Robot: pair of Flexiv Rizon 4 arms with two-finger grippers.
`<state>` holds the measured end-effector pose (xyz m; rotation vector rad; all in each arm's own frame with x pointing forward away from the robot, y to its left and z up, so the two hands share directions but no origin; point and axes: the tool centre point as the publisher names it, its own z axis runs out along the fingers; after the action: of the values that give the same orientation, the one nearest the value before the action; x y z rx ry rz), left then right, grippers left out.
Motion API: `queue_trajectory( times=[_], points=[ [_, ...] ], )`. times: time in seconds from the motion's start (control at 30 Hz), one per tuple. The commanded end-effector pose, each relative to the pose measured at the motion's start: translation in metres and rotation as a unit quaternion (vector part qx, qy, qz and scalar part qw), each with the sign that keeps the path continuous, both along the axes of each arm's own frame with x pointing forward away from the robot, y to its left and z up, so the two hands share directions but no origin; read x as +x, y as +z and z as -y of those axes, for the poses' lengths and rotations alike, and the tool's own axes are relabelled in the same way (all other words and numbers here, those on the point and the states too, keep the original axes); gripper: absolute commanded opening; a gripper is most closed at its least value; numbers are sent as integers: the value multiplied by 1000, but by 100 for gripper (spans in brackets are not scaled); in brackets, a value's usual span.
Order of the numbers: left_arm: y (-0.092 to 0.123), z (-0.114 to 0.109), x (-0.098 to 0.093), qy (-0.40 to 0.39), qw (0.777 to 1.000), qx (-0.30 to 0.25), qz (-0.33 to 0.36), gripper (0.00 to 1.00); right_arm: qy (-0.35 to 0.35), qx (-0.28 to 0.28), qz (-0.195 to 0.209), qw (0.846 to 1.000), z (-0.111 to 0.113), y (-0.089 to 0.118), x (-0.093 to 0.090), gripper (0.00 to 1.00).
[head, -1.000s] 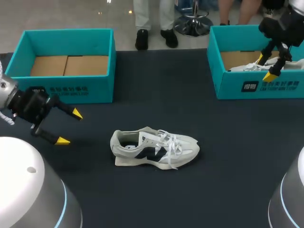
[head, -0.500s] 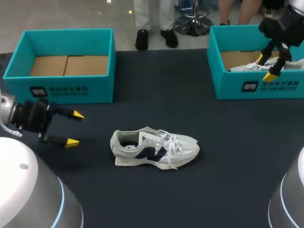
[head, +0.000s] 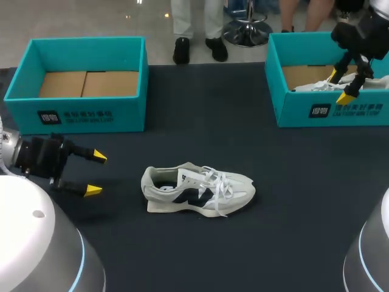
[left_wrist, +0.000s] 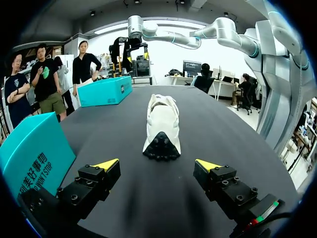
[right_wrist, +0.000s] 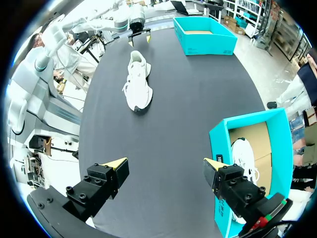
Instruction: Take the shoe out of the shoebox, open the shoe tongue, remove and reinsert the insole, then place the shoe into the shoebox
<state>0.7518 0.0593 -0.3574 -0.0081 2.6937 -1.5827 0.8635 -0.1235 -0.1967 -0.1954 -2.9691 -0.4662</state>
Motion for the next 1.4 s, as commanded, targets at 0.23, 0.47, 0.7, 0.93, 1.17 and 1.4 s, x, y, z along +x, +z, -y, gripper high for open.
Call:
queue_trajectory(
  times=[0.23, 0.47, 0.7, 0.93, 1.17, 1.4],
  points=[
    [0, 0, -1, 1, 1000, 1, 1, 100, 1, -1, 0, 1000, 0, 0, 1, 100],
    [-11, 11, -7, 28, 1000, -8, -4, 100, 1, -1, 0, 1000, 0, 0, 1, 100],
    [-28, 37, -14, 31, 999, -7, -6, 100, 1, -1, 0, 1000, 0, 0, 1, 100],
    [-41, 55, -14, 37, 999, -5, -5, 100, 1, -1, 0, 1000, 0, 0, 1, 100],
    [-45, 70, -10, 32, 999, -11, -25, 100, 1, -1, 0, 1000, 0, 0, 1, 100],
    [-47, 83, -5, 32, 999, -19, -26, 100, 1, -1, 0, 1000, 0, 0, 1, 100]
  ],
)
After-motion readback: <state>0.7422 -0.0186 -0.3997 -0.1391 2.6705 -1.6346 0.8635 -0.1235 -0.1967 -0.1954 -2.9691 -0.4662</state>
